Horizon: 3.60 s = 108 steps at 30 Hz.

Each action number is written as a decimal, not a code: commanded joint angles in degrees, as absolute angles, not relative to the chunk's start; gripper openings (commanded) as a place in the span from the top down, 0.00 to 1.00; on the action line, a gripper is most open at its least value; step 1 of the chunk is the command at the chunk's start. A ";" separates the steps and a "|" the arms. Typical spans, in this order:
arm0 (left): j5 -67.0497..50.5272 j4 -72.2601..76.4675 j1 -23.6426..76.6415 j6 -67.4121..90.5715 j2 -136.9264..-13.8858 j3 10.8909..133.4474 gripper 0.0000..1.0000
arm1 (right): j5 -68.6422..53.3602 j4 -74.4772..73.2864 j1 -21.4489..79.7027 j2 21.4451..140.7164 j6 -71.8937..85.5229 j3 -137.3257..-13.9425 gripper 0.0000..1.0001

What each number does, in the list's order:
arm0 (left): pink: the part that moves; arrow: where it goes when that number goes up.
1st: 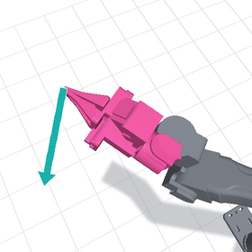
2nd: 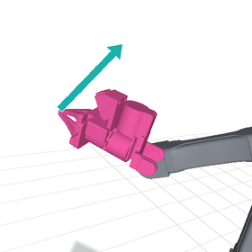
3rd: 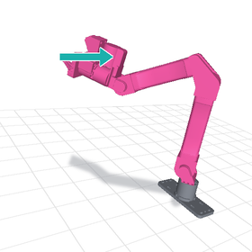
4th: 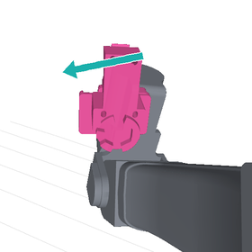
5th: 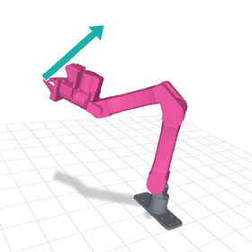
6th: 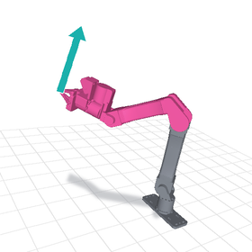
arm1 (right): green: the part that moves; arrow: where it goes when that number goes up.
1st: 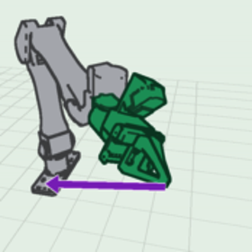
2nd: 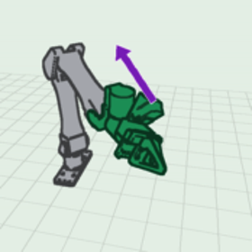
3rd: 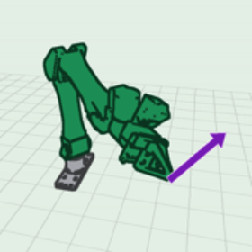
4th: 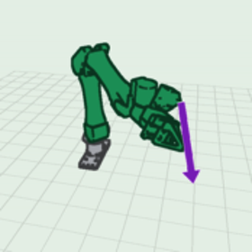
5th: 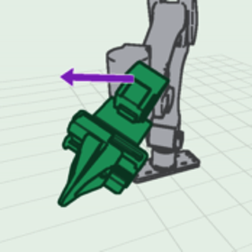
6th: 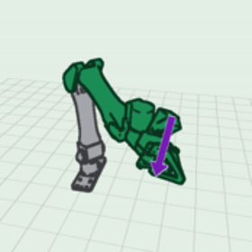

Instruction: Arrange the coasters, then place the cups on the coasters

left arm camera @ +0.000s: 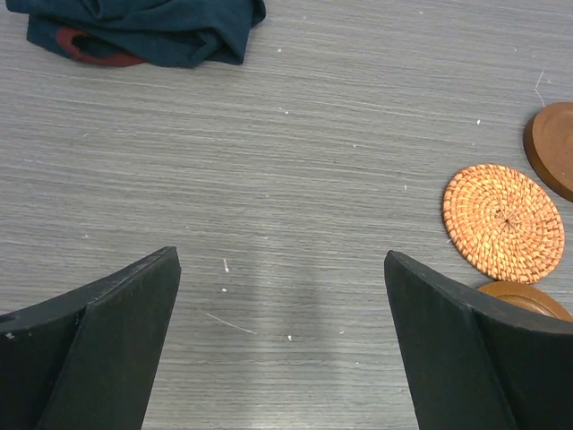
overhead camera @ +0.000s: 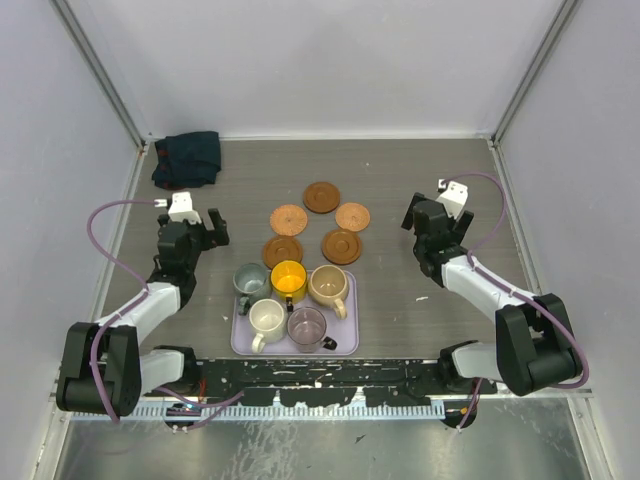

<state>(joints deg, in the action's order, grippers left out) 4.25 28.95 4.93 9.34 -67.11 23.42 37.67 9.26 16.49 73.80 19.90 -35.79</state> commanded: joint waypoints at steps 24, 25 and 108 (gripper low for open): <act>-6.35 28.95 12.02 7.90 -69.16 31.39 0.12 | 15.12 20.34 16.60 73.23 11.07 -37.75 0.26; -6.59 28.85 12.19 8.46 -69.98 31.96 0.15 | 13.34 20.26 16.64 74.20 11.43 -38.55 0.30; -9.64 -4.60 16.16 13.21 -113.26 79.12 0.87 | -5.85 -1.43 25.02 124.40 15.43 -87.33 0.99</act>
